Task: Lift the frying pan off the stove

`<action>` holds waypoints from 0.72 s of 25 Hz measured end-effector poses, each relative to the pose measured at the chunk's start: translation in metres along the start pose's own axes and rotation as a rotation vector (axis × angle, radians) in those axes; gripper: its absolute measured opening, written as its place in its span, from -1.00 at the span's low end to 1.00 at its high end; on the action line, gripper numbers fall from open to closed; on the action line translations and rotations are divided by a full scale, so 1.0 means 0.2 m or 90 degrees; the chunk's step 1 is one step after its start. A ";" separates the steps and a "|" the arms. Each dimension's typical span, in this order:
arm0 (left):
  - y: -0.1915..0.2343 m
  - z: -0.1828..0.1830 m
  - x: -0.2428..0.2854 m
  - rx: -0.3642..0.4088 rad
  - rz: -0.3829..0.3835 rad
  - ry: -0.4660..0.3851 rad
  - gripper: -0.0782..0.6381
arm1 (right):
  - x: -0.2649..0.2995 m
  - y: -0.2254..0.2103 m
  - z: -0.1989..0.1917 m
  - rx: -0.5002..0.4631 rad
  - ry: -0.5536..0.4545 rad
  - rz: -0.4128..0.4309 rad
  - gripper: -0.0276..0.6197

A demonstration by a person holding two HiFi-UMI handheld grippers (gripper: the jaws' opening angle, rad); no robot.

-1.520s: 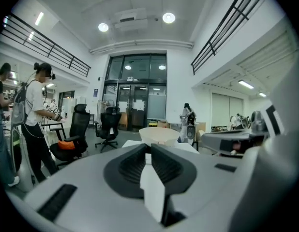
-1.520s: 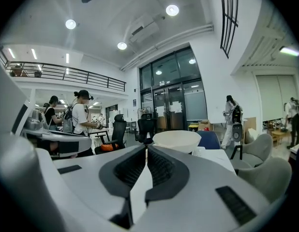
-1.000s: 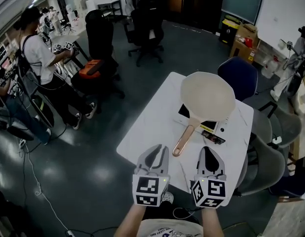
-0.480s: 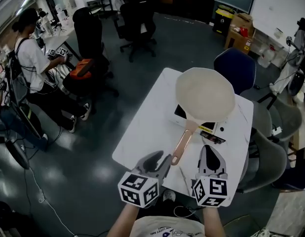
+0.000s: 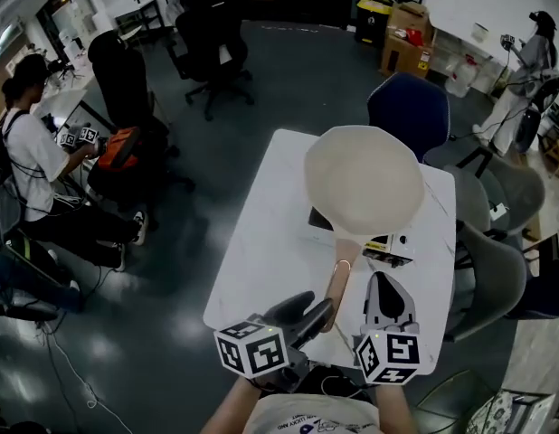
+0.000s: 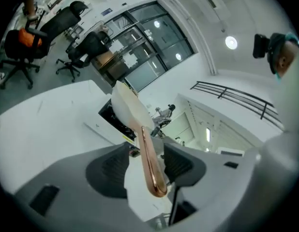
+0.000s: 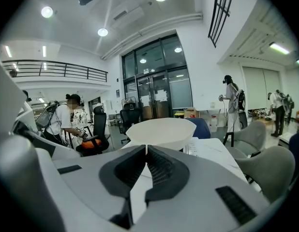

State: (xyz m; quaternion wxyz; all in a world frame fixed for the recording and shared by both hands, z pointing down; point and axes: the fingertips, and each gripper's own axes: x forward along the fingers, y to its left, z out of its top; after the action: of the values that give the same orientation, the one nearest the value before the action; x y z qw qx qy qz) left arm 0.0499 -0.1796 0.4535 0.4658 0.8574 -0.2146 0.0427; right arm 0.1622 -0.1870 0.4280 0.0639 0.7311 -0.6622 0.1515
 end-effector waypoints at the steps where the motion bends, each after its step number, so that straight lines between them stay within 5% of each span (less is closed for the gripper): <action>1: -0.01 -0.01 0.02 -0.014 -0.016 0.012 -0.22 | 0.01 0.00 0.00 0.001 0.001 -0.004 -0.85; 14: -0.02 -0.10 0.15 -0.130 -0.132 0.117 -0.18 | 0.08 -0.08 -0.05 0.058 0.026 -0.057 -0.85; 18: -0.03 -0.12 0.16 -0.153 -0.155 0.138 -0.39 | 0.10 -0.09 -0.08 0.094 0.033 -0.053 -0.85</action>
State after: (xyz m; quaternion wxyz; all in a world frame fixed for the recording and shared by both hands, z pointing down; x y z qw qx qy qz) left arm 0.0841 -0.1680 0.4720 0.5868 0.8057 -0.0612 0.0519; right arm 0.1785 -0.1997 0.4506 0.0334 0.7566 -0.6162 0.2162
